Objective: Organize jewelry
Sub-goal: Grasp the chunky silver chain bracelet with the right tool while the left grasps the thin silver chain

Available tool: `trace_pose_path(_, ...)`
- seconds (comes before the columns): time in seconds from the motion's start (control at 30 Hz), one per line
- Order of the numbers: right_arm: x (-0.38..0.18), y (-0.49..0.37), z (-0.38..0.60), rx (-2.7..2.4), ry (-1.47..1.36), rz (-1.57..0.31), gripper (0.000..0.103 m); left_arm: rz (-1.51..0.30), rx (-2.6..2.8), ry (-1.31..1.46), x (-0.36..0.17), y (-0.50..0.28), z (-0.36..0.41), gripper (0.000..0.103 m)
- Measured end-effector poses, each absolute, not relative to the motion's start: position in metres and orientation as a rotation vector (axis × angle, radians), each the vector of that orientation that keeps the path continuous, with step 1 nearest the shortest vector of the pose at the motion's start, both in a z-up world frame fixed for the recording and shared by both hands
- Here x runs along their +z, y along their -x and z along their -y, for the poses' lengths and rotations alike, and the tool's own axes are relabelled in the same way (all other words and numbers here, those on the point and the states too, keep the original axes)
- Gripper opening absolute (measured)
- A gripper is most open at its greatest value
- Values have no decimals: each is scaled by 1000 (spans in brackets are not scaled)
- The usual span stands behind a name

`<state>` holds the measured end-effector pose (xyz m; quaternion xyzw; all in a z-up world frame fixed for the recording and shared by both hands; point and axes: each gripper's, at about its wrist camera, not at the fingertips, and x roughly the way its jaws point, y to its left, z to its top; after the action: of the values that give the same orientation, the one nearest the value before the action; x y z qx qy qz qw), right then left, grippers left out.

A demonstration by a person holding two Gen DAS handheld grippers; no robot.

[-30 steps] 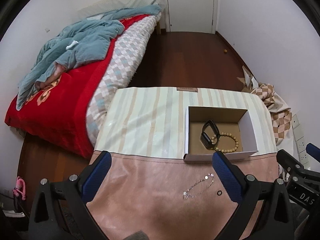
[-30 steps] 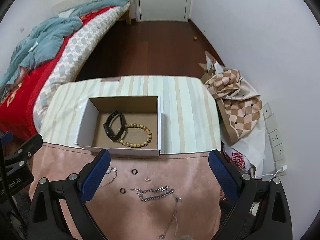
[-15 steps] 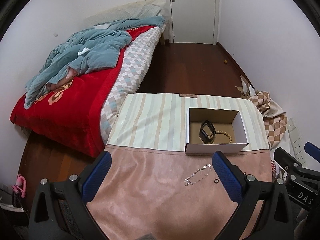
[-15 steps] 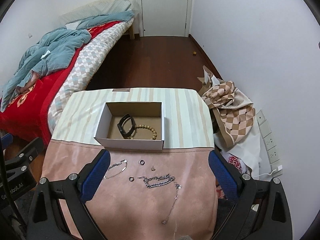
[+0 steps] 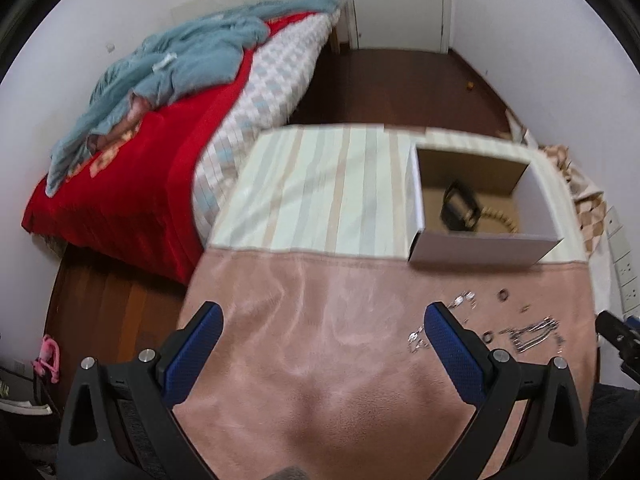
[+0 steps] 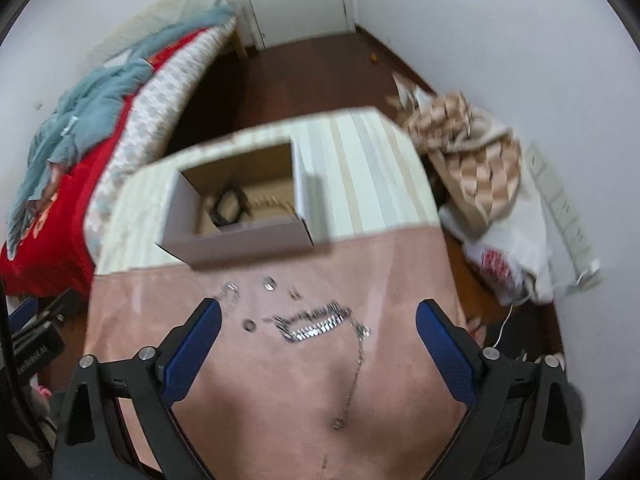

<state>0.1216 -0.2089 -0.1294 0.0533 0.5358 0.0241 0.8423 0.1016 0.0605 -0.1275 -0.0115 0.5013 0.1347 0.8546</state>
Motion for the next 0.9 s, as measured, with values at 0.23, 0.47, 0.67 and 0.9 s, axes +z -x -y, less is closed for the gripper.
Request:
trace_pose_path(0.23, -214, -151, 218, 38, -76, -1234, 70, -1139, 277, 13, -176, -110, -58, 103)
trace_pose_path(0.47, -243, -157, 200, 26, 53, -1224, 43, -1189, 236, 25, -201, -117, -56, 103)
trace_pose_path(0.67, -241, -154, 195, 87, 11, -1202, 10, -1218, 168, 64, -215, -115, -52, 102)
trace_pose_path(0.9, -222, -145, 201, 110, -78, -1155, 10, -1252, 22, 28, -227, -133, -22, 102)
